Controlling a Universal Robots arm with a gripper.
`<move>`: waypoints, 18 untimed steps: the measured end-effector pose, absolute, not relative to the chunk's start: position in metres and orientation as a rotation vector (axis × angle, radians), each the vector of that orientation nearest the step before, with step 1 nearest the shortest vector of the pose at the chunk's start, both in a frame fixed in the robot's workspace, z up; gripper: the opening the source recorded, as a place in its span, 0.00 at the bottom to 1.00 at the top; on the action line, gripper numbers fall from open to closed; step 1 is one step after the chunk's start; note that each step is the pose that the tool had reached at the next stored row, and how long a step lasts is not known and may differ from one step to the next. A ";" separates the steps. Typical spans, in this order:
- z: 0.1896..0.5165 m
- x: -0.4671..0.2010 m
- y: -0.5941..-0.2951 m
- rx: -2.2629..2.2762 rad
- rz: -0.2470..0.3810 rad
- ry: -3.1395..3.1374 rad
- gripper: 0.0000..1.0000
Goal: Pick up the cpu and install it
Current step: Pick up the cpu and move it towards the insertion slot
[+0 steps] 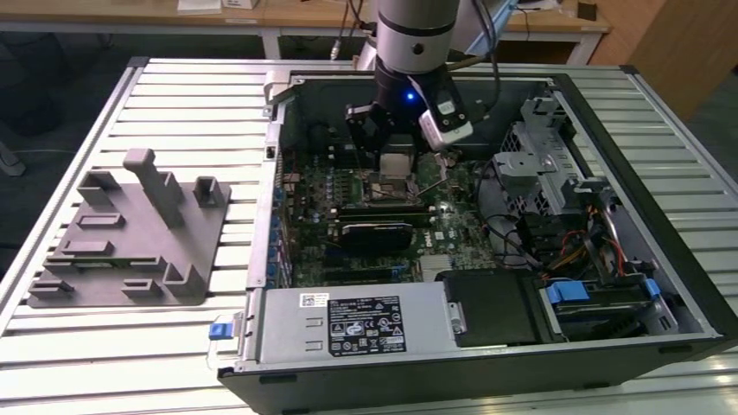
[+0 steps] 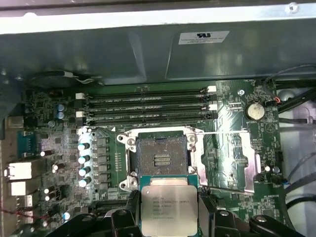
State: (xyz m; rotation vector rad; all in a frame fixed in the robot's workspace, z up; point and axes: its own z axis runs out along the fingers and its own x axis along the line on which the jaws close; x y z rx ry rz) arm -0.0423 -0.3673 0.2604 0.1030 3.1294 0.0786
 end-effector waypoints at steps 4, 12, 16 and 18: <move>0.257 -0.042 -0.366 0.098 0.079 3.128 0.55; 0.254 -0.042 -0.366 -0.033 0.086 3.130 0.55; 0.249 -0.042 -0.366 -0.061 0.086 3.130 0.55; 0.248 -0.042 -0.365 -0.058 0.085 3.130 0.55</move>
